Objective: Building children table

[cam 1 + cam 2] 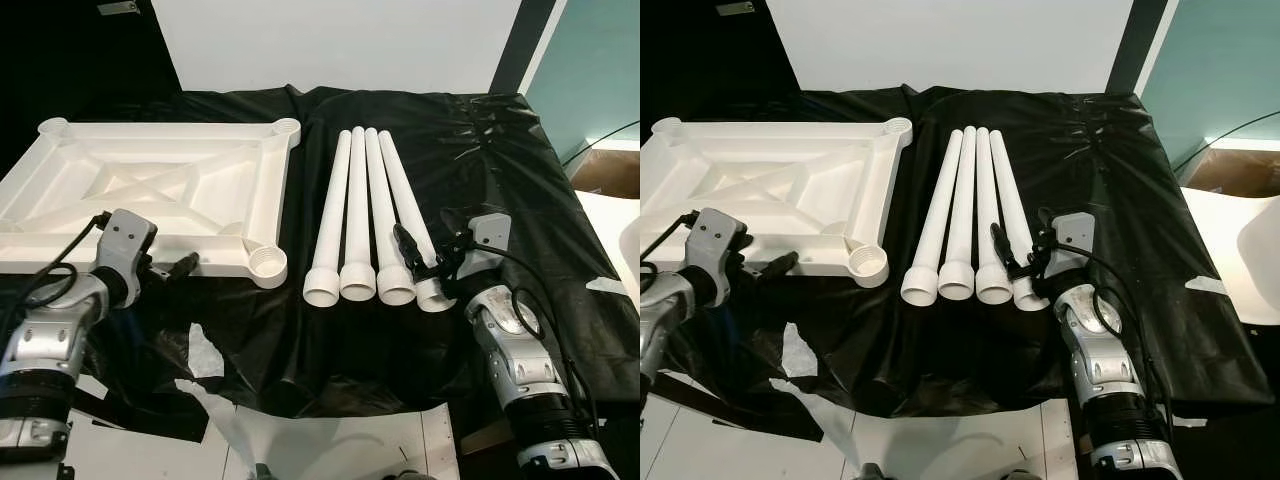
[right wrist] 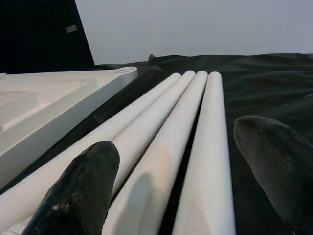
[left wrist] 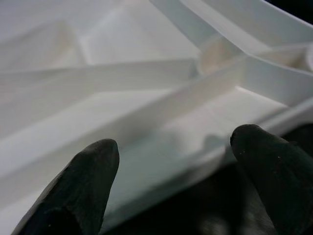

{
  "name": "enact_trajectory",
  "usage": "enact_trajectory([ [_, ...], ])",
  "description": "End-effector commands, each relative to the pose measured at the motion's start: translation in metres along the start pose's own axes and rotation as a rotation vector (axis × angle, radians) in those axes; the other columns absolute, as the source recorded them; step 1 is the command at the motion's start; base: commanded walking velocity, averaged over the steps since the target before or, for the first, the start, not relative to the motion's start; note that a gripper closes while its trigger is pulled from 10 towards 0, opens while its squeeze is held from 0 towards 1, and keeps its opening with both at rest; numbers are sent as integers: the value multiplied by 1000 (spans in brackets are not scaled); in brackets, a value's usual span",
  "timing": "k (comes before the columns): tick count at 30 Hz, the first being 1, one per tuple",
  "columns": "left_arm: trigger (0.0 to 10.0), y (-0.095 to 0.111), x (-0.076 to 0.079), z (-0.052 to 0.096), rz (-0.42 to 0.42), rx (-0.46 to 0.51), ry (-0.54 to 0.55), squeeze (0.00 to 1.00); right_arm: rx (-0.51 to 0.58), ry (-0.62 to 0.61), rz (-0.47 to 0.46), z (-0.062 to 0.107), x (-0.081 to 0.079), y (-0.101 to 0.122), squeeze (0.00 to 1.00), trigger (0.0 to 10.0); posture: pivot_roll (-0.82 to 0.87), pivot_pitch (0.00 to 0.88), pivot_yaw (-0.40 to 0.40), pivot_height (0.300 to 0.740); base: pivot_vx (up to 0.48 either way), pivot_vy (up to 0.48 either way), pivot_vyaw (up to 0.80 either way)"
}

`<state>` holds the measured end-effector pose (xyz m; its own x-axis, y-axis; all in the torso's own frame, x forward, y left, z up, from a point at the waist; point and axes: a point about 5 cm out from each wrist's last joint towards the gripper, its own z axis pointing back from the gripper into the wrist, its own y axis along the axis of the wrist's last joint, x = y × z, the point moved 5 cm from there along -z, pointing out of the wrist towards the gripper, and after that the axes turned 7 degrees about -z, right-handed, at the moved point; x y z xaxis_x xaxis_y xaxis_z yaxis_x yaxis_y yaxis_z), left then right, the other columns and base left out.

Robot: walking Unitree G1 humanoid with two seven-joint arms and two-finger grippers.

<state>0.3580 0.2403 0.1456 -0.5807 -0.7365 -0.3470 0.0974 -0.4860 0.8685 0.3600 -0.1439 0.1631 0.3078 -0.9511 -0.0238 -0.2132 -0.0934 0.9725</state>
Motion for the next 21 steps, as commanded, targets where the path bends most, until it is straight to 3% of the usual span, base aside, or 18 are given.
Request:
enact_trajectory([
  [1, 10000, -9, 10, -1, 30, -22, -61, 0, -5, 0, 1, 4, 0, -2, 0, 10000, 34, 90, 44, 740, 0, 0, 0],
  [8, 10000, -13, 13, -4, -4, -55, -94, 0, -14, 6, 4, 1, 0, -3, 0, 10000, 45, 81, 25, 740, 0, 0, 0],
  [10, 10000, -18, 13, -15, -68, -113, -92, 0, -17, 21, 5, -2, -3, -3, 0, 10000, 49, 76, 15, 740, 0, 0, 0],
  [21, 9961, -22, 18, -36, -160, -227, -143, 0, -20, 34, 4, -5, -5, -3, 0, 10000, 42, 75, 21, 740, 0, 0, 0],
])
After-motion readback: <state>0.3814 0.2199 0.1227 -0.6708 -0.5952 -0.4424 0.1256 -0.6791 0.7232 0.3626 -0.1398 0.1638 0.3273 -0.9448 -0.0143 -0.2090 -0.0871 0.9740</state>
